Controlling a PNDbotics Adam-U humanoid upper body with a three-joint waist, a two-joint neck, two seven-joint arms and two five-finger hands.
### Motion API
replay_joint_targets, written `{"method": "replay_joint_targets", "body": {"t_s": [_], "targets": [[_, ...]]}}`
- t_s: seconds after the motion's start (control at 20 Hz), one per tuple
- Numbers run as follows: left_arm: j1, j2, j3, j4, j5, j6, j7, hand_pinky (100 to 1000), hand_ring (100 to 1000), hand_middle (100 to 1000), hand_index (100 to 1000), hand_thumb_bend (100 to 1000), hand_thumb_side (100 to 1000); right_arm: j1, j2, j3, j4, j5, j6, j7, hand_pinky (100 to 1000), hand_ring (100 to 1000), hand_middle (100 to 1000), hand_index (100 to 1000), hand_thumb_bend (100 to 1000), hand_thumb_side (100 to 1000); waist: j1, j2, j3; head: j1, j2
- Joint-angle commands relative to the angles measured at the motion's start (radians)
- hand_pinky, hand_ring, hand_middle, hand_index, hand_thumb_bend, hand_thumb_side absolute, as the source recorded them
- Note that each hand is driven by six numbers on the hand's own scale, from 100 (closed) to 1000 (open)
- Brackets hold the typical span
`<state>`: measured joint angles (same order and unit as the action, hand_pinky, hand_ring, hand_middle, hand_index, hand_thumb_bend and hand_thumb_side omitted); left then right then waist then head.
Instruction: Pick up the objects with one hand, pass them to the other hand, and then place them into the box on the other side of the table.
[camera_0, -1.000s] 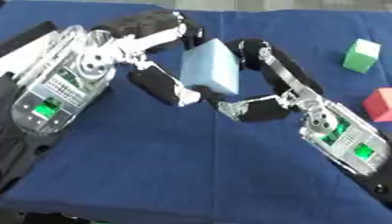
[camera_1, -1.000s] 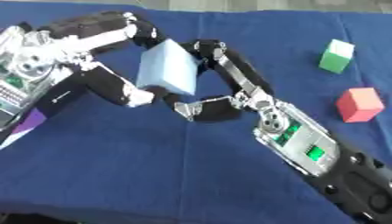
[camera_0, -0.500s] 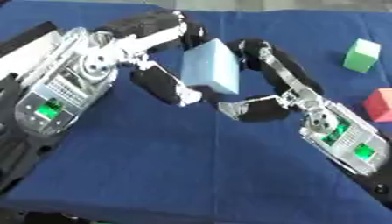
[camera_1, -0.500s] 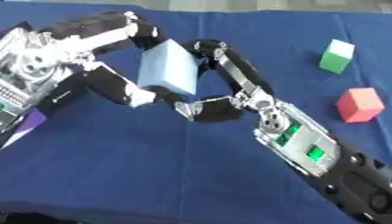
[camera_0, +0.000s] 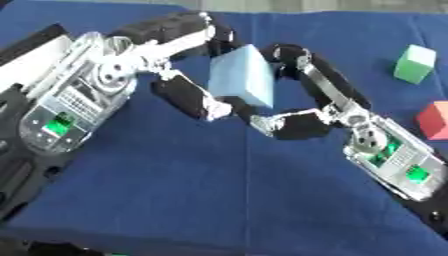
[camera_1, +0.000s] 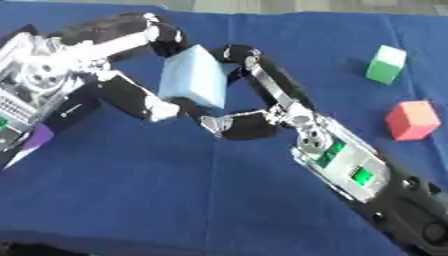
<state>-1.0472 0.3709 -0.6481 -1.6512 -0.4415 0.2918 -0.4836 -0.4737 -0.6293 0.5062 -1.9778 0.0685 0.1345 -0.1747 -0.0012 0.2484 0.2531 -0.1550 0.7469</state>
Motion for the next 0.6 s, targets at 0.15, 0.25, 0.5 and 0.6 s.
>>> {"method": "replay_joint_targets", "body": {"t_s": [0.15,0.25,0.5,0.6], "targets": [[-0.017,0.026,0.008,0.006,-0.023,0.000,-0.005,745,651,507,428,100,151,-0.006,-0.016,-0.005,-0.022,0.032,0.017,0.015,664,889,795,827,362,504,0.002,-0.017,0.000,0.002,-0.004],[-0.016,0.033,0.007,0.008,-0.026,-0.002,-0.007,744,636,505,426,100,148,-0.004,-0.018,-0.007,-0.022,0.044,0.029,0.017,669,897,807,841,365,534,0.002,-0.017,0.001,0.001,-0.005],[-0.011,0.050,0.009,-0.001,-0.025,0.000,-0.014,741,629,498,420,100,137,-0.001,-0.020,-0.009,-0.022,0.067,0.050,0.018,678,911,824,865,385,598,0.003,-0.017,0.001,0.000,-0.004],[-0.010,0.055,0.010,-0.004,-0.027,0.002,-0.018,739,626,497,420,100,131,0.000,-0.020,-0.009,-0.022,0.075,0.053,0.019,680,915,827,870,398,609,0.003,-0.017,0.001,-0.001,-0.003]]}}
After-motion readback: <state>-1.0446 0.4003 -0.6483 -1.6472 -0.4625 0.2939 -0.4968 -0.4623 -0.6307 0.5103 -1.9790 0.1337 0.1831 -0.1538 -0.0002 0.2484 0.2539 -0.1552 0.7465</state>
